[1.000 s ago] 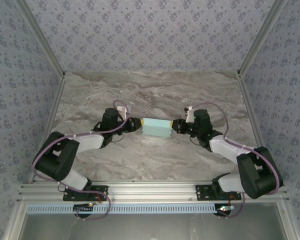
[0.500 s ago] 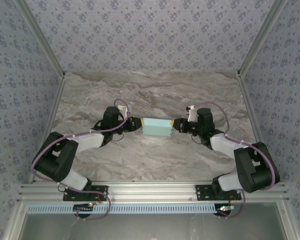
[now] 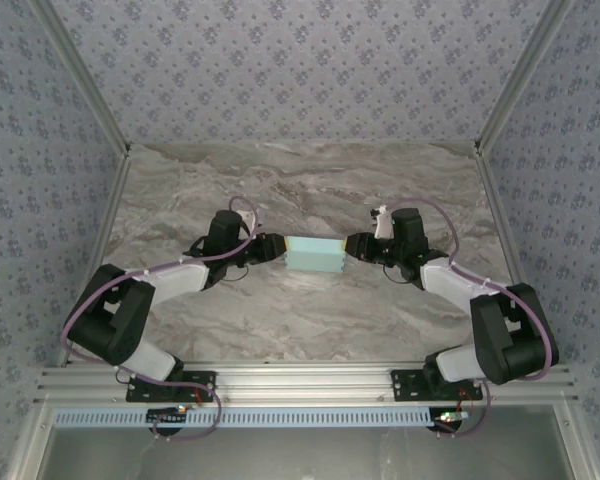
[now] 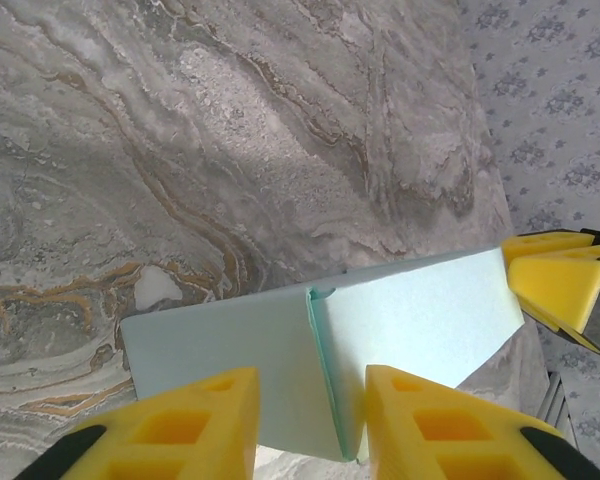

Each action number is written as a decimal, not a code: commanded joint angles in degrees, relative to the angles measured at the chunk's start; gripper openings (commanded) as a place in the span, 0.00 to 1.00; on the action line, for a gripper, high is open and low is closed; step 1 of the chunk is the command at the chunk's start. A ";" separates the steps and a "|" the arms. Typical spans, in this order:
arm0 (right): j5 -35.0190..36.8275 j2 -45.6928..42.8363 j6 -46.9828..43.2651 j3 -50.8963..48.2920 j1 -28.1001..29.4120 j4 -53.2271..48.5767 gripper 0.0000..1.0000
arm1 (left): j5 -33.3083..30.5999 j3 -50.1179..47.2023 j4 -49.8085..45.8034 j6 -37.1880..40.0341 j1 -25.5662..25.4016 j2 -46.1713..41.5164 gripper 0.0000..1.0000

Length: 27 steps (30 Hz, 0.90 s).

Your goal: Fold the paper box

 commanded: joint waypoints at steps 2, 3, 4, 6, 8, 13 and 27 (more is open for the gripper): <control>-0.49 2.09 0.24 0.84 0.54 -6.99 0.23 | -0.54 0.81 -8.49 0.41 -0.59 1.35 0.34; -1.17 2.16 0.70 1.17 0.54 -6.18 0.23 | -0.05 1.28 -8.37 0.21 -0.55 1.31 0.34; -1.81 2.12 1.20 1.47 0.56 -5.31 0.23 | 0.44 1.73 -8.03 0.03 -0.60 1.31 0.34; -2.41 2.17 1.95 2.52 0.72 -4.17 0.23 | 1.42 2.64 -7.20 -0.71 -0.56 1.33 0.34; -2.45 2.14 2.29 3.82 0.88 -3.83 0.23 | 2.03 3.85 -6.85 -1.18 -0.47 1.52 0.34; -1.72 2.36 2.14 6.86 1.24 -3.38 0.21 | 1.60 7.18 -7.13 -1.08 -0.26 2.29 0.33; -0.07 12.76 -4.74 18.20 1.11 -4.81 0.20 | -1.78 18.33 -10.43 2.18 1.64 8.50 0.31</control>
